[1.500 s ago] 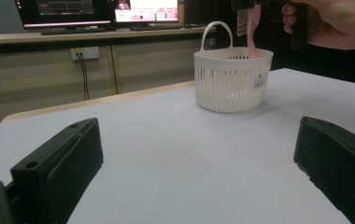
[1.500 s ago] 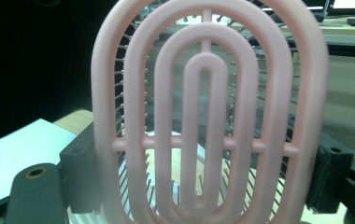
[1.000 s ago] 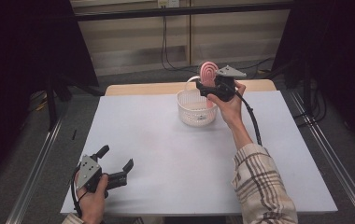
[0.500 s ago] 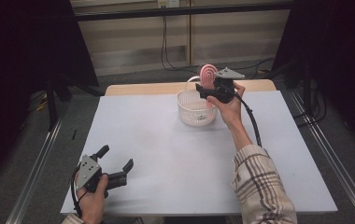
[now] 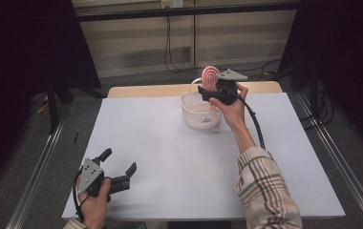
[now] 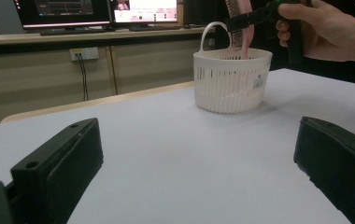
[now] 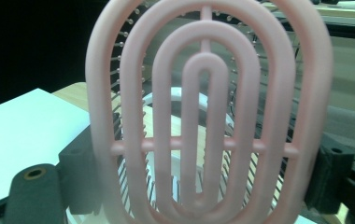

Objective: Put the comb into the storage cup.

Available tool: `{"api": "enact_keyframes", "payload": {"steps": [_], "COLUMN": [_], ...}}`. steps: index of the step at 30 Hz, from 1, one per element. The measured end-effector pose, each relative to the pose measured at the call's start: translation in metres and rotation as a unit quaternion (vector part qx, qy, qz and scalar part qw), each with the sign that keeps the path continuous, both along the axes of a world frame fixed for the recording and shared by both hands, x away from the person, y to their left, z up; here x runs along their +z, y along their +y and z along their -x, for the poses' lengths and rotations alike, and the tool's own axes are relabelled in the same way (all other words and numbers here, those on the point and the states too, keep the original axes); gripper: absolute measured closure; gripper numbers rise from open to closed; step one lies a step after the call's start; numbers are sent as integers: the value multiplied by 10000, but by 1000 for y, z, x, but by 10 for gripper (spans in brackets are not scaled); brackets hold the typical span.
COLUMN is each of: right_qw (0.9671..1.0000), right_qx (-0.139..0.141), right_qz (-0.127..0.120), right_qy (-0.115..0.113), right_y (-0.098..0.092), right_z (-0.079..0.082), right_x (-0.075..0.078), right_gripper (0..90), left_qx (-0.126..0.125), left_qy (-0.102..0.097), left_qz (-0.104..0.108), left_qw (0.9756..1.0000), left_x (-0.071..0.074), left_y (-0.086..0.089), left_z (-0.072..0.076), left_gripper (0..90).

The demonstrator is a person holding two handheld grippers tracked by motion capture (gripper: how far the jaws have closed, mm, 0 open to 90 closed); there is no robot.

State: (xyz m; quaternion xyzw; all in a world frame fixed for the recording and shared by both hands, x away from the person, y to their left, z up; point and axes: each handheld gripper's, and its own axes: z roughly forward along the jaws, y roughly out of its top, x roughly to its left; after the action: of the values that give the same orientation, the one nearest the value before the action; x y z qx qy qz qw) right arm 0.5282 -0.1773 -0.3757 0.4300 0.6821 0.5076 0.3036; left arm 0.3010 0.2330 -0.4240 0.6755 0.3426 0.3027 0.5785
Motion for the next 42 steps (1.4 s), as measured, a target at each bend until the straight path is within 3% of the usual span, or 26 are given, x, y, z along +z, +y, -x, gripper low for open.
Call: {"api": "enact_keyframes", "payload": {"steps": [8, 12, 35, 42], "right_qw": [9998, 9997, 9995, 9992], "right_qx": [45, 84, 250, 326], "right_qz": [170, 235, 157, 126], "right_qy": [120, 69, 76, 185], "right_y": [5, 10, 24, 26], "right_z": [-9, -10, -5, -4], "right_x": [3, 2, 0, -2], "right_gripper": [186, 186, 161, 150], "left_qx": [-19, -31, -19, 24], "left_qy": [3, -1, 0, 0], "left_qz": [-2, -15, -9, 35], "left_qw": [10000, 10000, 10000, 10000], "left_x": [0, 0, 0, 0], "left_y": [0, 1, 0, 0], "left_z": [0, -1, 0, 0], "left_gripper": [14, 14, 14, 12]}}
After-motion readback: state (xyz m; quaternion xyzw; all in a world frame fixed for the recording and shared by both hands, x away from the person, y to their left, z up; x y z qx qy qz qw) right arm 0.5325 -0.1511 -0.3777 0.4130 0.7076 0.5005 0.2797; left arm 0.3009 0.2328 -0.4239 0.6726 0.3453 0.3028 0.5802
